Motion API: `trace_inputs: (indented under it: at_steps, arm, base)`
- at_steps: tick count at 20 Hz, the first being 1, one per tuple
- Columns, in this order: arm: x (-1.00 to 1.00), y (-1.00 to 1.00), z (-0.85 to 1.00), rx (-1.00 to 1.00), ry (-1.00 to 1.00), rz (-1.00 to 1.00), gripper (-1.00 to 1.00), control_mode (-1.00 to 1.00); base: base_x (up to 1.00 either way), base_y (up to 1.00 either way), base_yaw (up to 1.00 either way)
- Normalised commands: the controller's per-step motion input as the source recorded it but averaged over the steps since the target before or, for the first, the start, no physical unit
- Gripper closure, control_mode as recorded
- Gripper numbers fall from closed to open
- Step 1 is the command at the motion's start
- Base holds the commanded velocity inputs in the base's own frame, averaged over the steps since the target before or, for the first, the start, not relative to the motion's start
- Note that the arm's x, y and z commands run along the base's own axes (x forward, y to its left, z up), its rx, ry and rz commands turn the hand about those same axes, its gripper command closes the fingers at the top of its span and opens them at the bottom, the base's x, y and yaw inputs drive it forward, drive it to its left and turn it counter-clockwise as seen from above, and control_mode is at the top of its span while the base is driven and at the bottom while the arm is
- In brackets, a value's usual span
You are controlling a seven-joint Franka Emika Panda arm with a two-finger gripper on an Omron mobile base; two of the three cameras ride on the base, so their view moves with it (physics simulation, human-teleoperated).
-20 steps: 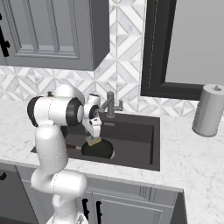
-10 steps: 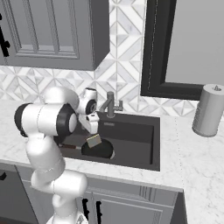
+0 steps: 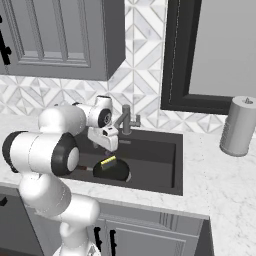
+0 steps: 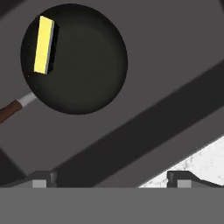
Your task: Pick the pan and sponge and place them into the sink. Then turn on the water.
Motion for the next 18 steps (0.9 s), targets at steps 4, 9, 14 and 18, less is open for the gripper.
trace_inputs:
  at_steps: [4,9,14,18]
  arm:
    - [-0.07,-0.62,0.3,0.0,0.02,0.16,-1.0,-1.0]
    - [0.0,-0.7,0.26,0.0,0.0,0.12,-1.0,-1.0]
    - [0.01,-0.64,0.24,0.01,0.0,0.13,-1.0,-1.0]
    - [0.11,-0.45,0.05,0.0,-0.07,0.13,-1.0,-1.0]
  base:
    - [0.0,0.0,0.0]
    - [0.0,0.0,0.0]
    - [0.0,0.0,0.0]
    - [0.0,0.0,0.0]
